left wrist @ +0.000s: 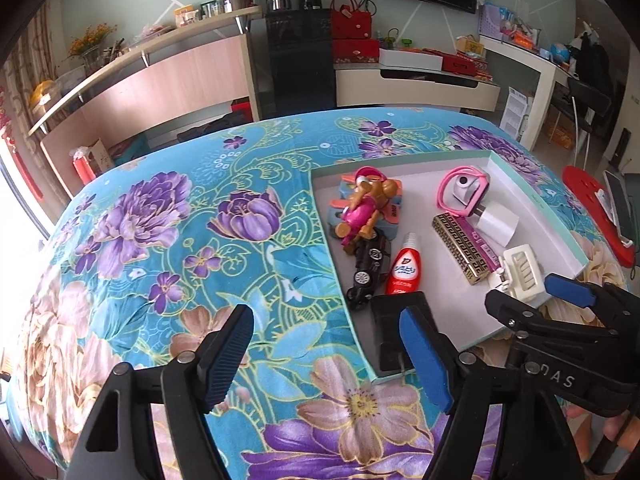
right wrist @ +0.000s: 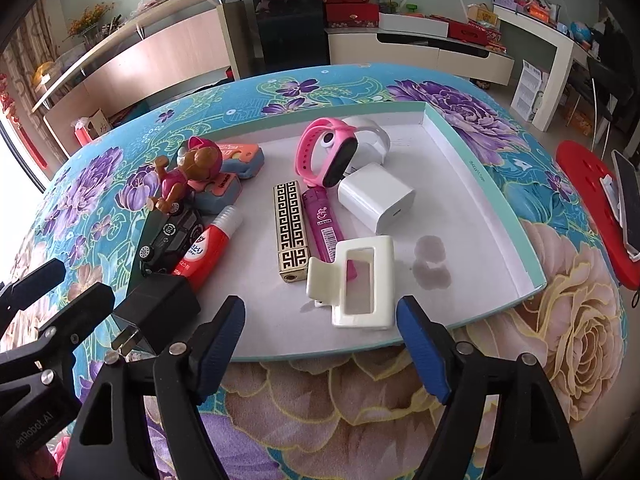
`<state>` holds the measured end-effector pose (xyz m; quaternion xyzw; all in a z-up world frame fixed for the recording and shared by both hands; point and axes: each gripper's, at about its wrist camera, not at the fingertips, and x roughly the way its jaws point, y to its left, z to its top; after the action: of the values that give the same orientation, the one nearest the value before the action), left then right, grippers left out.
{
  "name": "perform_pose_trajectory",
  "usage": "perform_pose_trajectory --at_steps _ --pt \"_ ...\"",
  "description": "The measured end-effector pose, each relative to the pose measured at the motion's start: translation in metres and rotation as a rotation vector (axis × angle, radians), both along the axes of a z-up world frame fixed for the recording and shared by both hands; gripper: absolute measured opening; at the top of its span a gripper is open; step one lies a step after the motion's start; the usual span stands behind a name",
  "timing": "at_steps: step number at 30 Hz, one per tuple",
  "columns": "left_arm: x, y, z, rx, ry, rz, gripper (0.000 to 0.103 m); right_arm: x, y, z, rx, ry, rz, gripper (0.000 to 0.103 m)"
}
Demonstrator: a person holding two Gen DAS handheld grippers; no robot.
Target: Organize rigid objects
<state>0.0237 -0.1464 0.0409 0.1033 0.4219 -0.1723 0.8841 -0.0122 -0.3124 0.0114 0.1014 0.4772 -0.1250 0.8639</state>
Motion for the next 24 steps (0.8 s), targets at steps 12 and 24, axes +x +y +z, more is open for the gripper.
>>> perform_pose_trajectory --at_steps 12,24 --pt "-0.007 0.049 0.000 0.019 0.007 0.124 0.103 -0.015 0.019 0.008 0.002 0.003 0.018 0.096" --pt "-0.025 0.075 -0.007 0.050 0.011 0.178 0.103 -0.026 0.052 0.014 -0.001 0.026 0.067 0.097"
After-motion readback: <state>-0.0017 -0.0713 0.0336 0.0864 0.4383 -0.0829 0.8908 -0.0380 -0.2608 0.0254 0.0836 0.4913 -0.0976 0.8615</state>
